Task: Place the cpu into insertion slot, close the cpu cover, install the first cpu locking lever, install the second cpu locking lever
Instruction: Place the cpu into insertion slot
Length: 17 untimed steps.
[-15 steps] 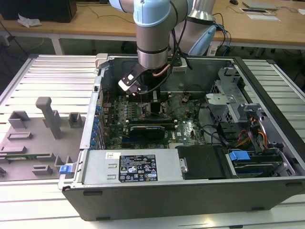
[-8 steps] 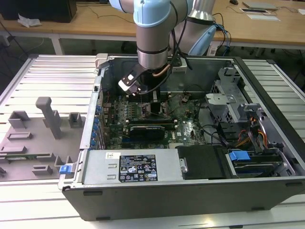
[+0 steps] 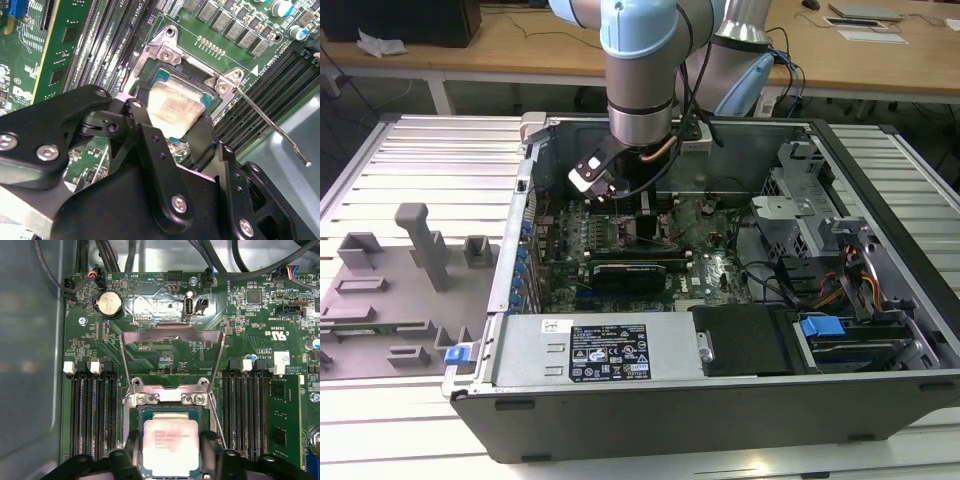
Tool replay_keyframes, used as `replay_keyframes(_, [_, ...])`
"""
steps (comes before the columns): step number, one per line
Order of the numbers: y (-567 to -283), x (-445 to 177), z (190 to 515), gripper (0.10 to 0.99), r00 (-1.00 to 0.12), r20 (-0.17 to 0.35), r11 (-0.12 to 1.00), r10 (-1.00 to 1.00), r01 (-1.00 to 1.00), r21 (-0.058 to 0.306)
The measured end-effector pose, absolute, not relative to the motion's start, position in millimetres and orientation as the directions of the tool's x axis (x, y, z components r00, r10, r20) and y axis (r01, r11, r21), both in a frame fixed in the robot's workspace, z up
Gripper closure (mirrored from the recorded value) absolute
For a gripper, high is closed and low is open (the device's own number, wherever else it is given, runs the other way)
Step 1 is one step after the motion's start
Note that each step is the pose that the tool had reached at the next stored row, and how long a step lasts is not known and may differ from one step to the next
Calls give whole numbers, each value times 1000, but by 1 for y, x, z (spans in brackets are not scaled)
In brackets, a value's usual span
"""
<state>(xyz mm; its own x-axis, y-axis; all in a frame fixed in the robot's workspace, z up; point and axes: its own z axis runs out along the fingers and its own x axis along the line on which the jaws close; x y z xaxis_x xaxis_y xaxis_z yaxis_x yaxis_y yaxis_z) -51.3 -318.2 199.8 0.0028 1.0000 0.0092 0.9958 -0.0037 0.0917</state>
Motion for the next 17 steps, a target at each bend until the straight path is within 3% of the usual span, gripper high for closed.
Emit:
replay_keyframes(1, [-318,-51,200,471,3,9,-4,1000,996,92])
replay_keyframes(12, [-318,-51,214,482,3,9,-4,1000,996,92])
replay_keyframes(16, [-318,-51,215,737,3,9,-4,1000,996,92])
replay_keyframes(17, [-318,-51,215,855,3,9,-4,1000,996,92])
